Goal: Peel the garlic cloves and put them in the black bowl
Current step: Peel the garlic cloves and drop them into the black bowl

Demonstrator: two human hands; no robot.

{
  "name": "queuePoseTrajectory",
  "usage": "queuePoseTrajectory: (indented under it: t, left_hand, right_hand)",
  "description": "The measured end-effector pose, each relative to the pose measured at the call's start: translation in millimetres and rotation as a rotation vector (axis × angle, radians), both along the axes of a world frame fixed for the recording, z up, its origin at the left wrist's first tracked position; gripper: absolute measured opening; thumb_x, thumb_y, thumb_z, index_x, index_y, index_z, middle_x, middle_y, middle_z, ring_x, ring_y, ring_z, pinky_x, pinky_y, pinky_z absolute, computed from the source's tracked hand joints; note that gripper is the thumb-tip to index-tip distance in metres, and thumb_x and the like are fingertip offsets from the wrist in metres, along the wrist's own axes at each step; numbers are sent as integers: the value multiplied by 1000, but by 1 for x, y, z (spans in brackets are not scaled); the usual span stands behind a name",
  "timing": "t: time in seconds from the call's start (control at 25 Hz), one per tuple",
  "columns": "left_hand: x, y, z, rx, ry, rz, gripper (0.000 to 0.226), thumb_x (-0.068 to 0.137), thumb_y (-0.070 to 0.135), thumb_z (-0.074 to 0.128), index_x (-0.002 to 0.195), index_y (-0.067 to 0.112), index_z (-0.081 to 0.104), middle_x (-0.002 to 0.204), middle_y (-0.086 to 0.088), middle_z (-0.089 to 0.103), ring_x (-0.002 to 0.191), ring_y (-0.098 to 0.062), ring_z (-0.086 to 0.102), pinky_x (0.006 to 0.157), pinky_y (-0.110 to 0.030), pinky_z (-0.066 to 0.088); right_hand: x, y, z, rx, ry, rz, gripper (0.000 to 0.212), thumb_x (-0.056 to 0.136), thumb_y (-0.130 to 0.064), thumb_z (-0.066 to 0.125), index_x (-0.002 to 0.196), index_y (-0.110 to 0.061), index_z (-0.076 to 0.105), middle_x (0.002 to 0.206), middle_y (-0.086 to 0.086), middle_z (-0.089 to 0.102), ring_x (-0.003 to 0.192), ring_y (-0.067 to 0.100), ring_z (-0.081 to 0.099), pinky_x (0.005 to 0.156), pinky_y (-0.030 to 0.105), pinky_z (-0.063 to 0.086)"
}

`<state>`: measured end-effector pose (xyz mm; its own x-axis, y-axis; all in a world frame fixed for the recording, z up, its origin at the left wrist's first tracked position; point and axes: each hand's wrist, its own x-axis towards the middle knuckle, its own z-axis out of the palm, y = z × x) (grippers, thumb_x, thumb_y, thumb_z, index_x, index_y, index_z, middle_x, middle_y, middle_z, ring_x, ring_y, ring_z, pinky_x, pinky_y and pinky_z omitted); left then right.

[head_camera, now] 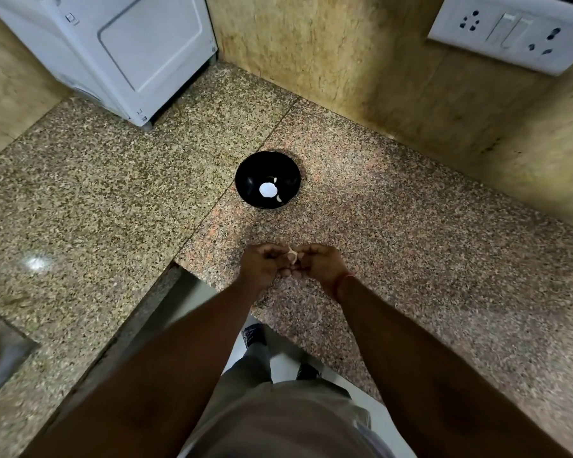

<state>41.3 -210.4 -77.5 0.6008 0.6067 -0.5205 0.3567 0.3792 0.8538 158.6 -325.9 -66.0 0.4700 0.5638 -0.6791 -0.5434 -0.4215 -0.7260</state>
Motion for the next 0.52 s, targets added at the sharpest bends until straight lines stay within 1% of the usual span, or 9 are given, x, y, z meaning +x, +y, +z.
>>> queuePoseTrajectory:
  t: [0.08, 0.12, 0.16, 0.24, 0.32, 0.44, 0.52]
  left_hand:
    - [-1, 0, -1, 18, -14, 44, 9, 81, 2, 82, 89, 2, 77, 74, -19, 75, 53, -23, 68, 53, -29, 59]
    - [-1, 1, 0, 19, -20, 50, 7, 84, 1, 79, 91, 1, 77, 71, -16, 75, 52, -20, 68, 52, -29, 59]
    - [-3, 2, 1, 18, -24, 42, 7, 87, -1, 75, 94, -1, 76, 69, -13, 74, 52, -18, 68, 53, -28, 59]
    - [-6, 7, -2, 17, -23, 12, 11, 90, -5, 69, 101, -4, 74, 67, -13, 73, 51, -17, 67, 53, -27, 59]
    - [-9, 12, -3, 51, 16, -10, 12, 91, -5, 69, 102, -3, 75, 69, -16, 73, 51, -20, 66, 55, -30, 58]
    - [-8, 17, -4, 39, 68, 3, 11, 91, 0, 72, 101, 0, 76, 75, -19, 74, 58, -26, 69, 59, -34, 60]
    - [-6, 18, -2, 3, 54, 7, 16, 88, 0, 75, 104, -4, 74, 77, -19, 75, 58, -24, 71, 56, -31, 60]
  right_hand:
    - [-1, 4, -1, 22, 56, -33, 20, 92, 9, 64, 111, 6, 68, 102, 28, 73, 84, 37, 72, 81, 44, 63]
    - [-1, 6, -2, 32, 71, -37, 22, 89, 11, 67, 110, 7, 69, 106, 30, 73, 89, 40, 72, 86, 46, 62]
    - [-3, 7, -2, 40, 68, -33, 24, 88, 11, 69, 111, 7, 68, 109, 30, 72, 91, 39, 72, 86, 45, 62]
    - [-3, 10, -3, 45, 44, -26, 27, 88, 12, 70, 113, 5, 66, 111, 27, 72, 88, 34, 73, 76, 38, 64]
    - [-3, 12, -6, 52, 7, -14, 26, 87, 12, 70, 112, 5, 66, 107, 24, 73, 84, 30, 74, 70, 34, 64]
    - [-3, 15, -4, 24, -71, 38, 22, 86, 12, 72, 106, 4, 70, 97, 21, 75, 81, 29, 75, 72, 37, 65]
    - [-3, 18, -2, 15, -133, 105, 25, 85, 11, 74, 107, 0, 75, 98, 18, 77, 87, 29, 76, 77, 39, 64]
